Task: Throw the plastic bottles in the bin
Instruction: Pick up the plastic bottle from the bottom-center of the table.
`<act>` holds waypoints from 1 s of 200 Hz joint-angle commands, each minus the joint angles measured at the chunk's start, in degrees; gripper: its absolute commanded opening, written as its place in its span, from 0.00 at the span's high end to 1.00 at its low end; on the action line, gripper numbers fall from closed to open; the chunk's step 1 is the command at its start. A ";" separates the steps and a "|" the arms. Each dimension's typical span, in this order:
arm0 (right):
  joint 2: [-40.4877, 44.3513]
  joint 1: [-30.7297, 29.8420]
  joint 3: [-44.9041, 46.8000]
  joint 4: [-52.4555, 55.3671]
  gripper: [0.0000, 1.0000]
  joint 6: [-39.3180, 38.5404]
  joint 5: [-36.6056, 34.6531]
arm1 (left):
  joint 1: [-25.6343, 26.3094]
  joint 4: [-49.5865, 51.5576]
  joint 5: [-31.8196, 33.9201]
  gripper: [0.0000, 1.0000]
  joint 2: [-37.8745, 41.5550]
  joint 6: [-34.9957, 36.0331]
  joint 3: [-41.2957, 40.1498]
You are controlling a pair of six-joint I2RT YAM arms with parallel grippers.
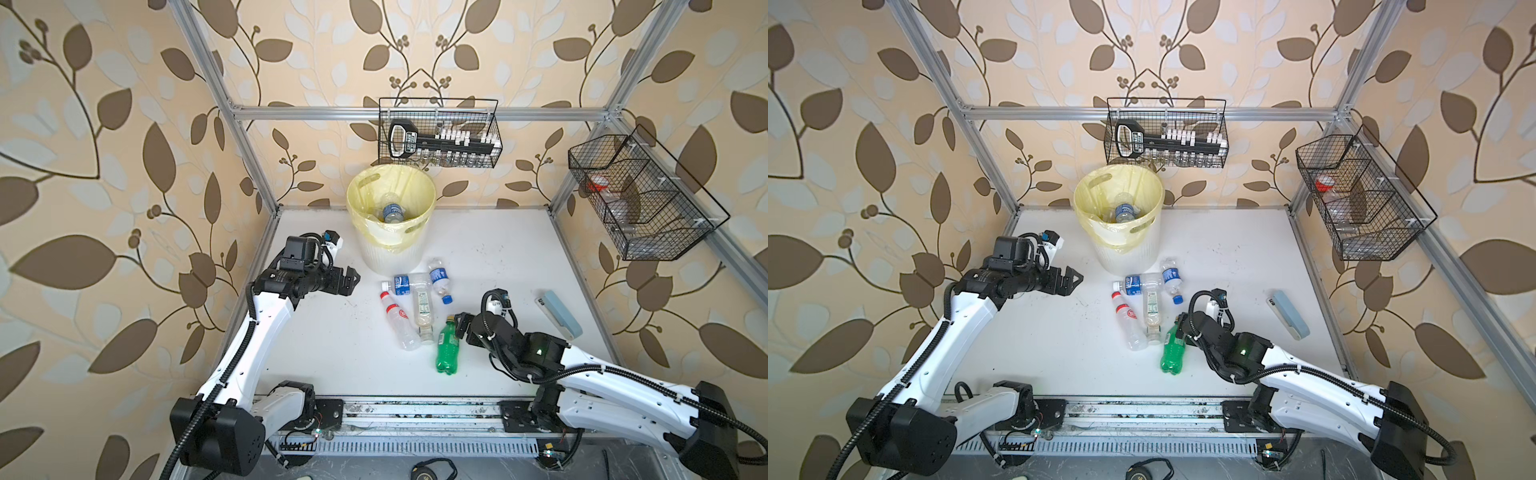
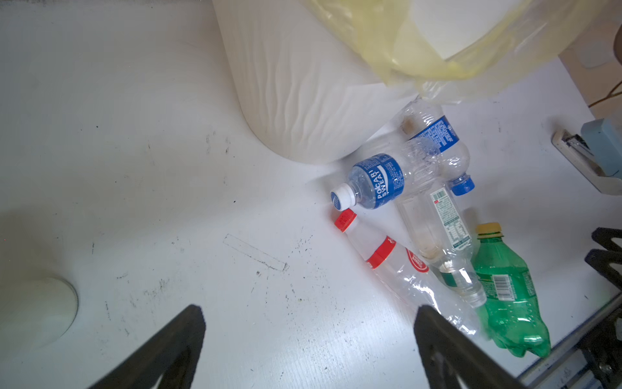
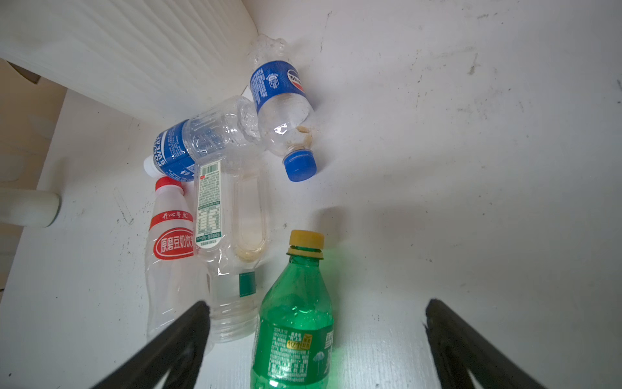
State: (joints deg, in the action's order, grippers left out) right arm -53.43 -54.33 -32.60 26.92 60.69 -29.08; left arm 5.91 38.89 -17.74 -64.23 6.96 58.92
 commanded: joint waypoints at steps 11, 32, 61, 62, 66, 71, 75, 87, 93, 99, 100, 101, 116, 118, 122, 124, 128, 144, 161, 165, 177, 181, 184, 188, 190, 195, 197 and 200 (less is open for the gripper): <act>-3.28 -0.53 0.89 -1.68 0.00 1.71 3.62 | -0.72 -3.15 1.30 0.01 -0.45 2.74 -2.29; -4.33 -1.25 1.40 -2.51 0.00 2.80 4.23 | -1.03 -3.01 1.18 0.01 -0.99 3.71 -3.33; -6.09 -1.64 2.08 -4.20 0.00 3.84 6.67 | -1.67 -1.56 -3.59 0.01 -1.41 5.01 -4.89; -6.21 -1.65 2.05 -4.27 0.00 3.88 6.72 | -1.72 -1.55 -3.78 0.01 -1.42 5.00 -4.92; -6.55 -1.74 2.09 -4.47 0.00 3.96 7.03 | -1.85 -1.38 -4.59 0.01 -1.49 5.08 -5.10; -7.02 -1.89 1.96 -4.67 0.00 4.17 7.42 | -2.03 -1.20 -5.07 0.01 -1.58 5.08 -5.20; -7.41 -2.04 1.94 -4.87 0.00 4.30 7.68 | -2.09 -1.11 -5.11 0.01 -1.67 5.05 -5.17; -8.59 -2.38 1.62 -5.08 0.00 4.81 8.07 | -2.30 -1.23 -4.49 0.01 -1.95 4.65 -5.12; -9.26 -2.55 1.50 -5.19 0.00 5.19 8.20 | -2.31 -1.28 -4.03 0.01 -2.12 4.56 -5.10; -9.87 -2.68 1.40 -5.54 0.00 5.40 8.57 | -2.31 -1.23 -3.53 0.01 -2.21 4.43 -5.11; -10.04 -2.70 1.40 -5.64 0.00 5.40 8.63 | -2.35 -1.21 -3.40 0.01 -2.21 4.45 -5.12; -10.16 -2.71 1.40 -5.73 0.00 5.45 8.70 | -2.37 -1.24 -3.38 0.01 -2.22 4.41 -5.17; -11.91 -3.08 1.17 -6.84 0.00 5.92 9.36 | -2.70 -1.21 -2.09 0.01 -2.56 4.46 -5.60; -12.17 -3.14 1.14 -6.98 0.00 6.06 9.36 | -2.80 -1.26 -1.90 0.01 -2.57 4.46 -5.75; -12.63 -3.35 1.00 -7.19 0.00 6.26 9.47 | -2.98 -1.42 -1.64 0.01 -2.65 4.41 -5.95; -12.88 -3.42 0.95 -7.33 0.00 6.32 9.48 | -3.11 -1.45 -1.50 0.01 -2.72 4.38 -6.08; -13.27 -3.58 0.82 -7.60 0.00 6.42 9.52 | -3.30 -1.58 -1.35 0.01 -2.81 4.29 -6.24; -15.27 -4.08 0.45 -8.23 0.02 6.87 9.76 | -4.66 -1.54 -2.20 0.01 -3.43 4.04 -6.31; -17.14 -4.37 -0.10 -8.33 0.07 7.57 9.98 | -6.50 -1.29 -4.39 0.01 -3.71 3.61 -6.18; -17.45 -4.37 -0.27 -8.36 0.09 7.73 10.04 | -6.87 -1.19 -4.75 0.01 -3.71 3.65 -6.22; -18.39 -4.32 -0.44 -8.46 0.14 8.31 10.04 | -8.17 -0.94 -5.80 0.01 -3.63 3.61 -6.21; -18.58 -4.32 -0.45 -8.49 0.15 8.43 10.01 | -8.61 -0.93 -6.16 0.01 -3.56 3.59 -6.20; -18.68 -4.33 -0.48 -8.60 0.18 8.51 10.09 | -8.93 -0.88 -6.45 0.01 -3.50 3.59 -6.30; -18.85 -4.46 -0.41 -8.67 0.20 8.68 10.01 | -9.37 -0.92 -6.87 0.01 -3.48 3.59 -6.32; -18.82 -4.47 -0.42 -8.78 0.22 8.78 10.01 | -9.48 -0.92 -7.11 0.01 -3.48 3.65 -6.35; -18.90 -4.47 -0.42 -8.89 0.26 8.88 10.01 | -9.97 -0.88 -7.73 0.01 -3.50 3.68 -6.36; -18.97 -4.43 -0.33 -8.96 0.27 8.91 10.05 | -10.16 -0.91 -7.92 0.01 -3.51 3.72 -6.38; -19.00 -4.47 -0.28 -9.11 0.29 8.91 9.99 | -10.40 -0.92 -8.23 0.01 -3.53 3.79 -6.36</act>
State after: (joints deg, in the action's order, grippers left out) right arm -71.79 -58.46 -31.53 18.48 67.59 -19.22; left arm -2.59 37.67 -21.67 -68.07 10.26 52.82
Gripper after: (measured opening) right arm 0.772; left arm 0.989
